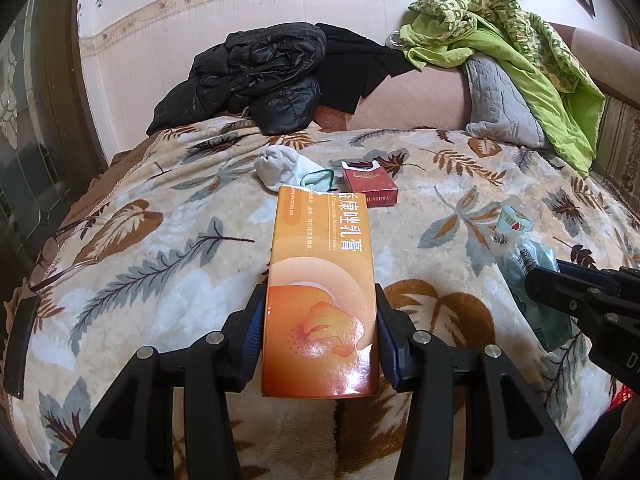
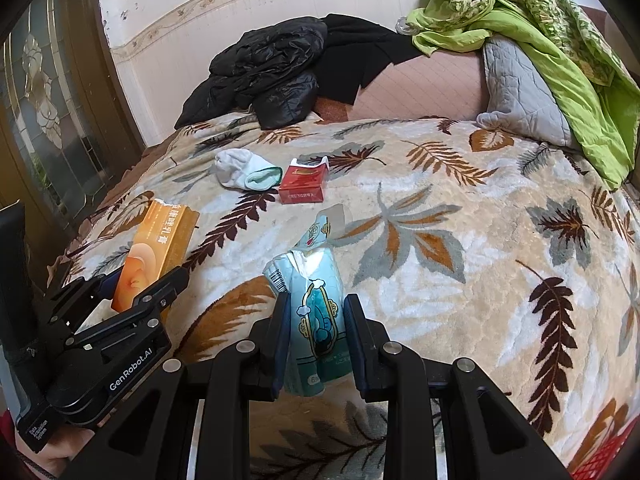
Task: Collect trash
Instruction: 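Hold the orange box in the left tool while the right tool holds the teal packet, then carry the orange box and teal packet over the red basket with both tools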
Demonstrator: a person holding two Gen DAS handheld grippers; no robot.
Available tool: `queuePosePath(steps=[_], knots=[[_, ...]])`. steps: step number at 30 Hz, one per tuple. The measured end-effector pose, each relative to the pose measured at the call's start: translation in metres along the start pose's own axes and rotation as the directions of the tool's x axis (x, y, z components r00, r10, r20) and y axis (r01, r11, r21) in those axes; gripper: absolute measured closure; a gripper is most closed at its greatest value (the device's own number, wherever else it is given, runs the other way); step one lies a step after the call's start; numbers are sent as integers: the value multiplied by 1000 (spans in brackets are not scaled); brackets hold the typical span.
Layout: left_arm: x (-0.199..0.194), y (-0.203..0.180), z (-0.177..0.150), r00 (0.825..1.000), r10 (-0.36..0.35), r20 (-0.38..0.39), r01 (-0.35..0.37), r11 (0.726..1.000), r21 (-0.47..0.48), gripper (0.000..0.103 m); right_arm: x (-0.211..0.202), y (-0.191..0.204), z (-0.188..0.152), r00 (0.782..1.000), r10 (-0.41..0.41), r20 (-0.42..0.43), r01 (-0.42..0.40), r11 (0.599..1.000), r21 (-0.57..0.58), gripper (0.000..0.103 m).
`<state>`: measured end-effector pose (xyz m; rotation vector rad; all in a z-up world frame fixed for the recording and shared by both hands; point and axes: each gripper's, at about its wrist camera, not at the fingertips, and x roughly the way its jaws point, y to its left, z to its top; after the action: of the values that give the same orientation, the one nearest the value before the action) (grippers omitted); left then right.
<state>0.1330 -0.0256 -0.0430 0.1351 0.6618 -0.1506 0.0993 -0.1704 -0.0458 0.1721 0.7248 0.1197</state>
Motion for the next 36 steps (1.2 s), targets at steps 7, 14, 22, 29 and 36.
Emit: queuePosePath(steps=[7,14,22,29,36], knots=[[1,2,-2,1000,-10,2,10,1000,-6,55,2,3,-1,999,-47,2,47,999,-18,75],[-2,-4,-1,999,-38,5,38,999,-9,55,-4,6,-1,993,-115,32,117,991,-59,75],[-31,-24,1,986,-164,22,164,986,18,55,-51,-19,-3,995,-81,51,81,997,5,75],[-73,-93,7,918,-397,-8,395,912,113,56,-138,-95,-35,990,-119,74,103,975,195,75],[-112,-197,16,759,-637,-131,649,730,213,55,-229,-191,-98,953,-299,44,255,874,413,74]])
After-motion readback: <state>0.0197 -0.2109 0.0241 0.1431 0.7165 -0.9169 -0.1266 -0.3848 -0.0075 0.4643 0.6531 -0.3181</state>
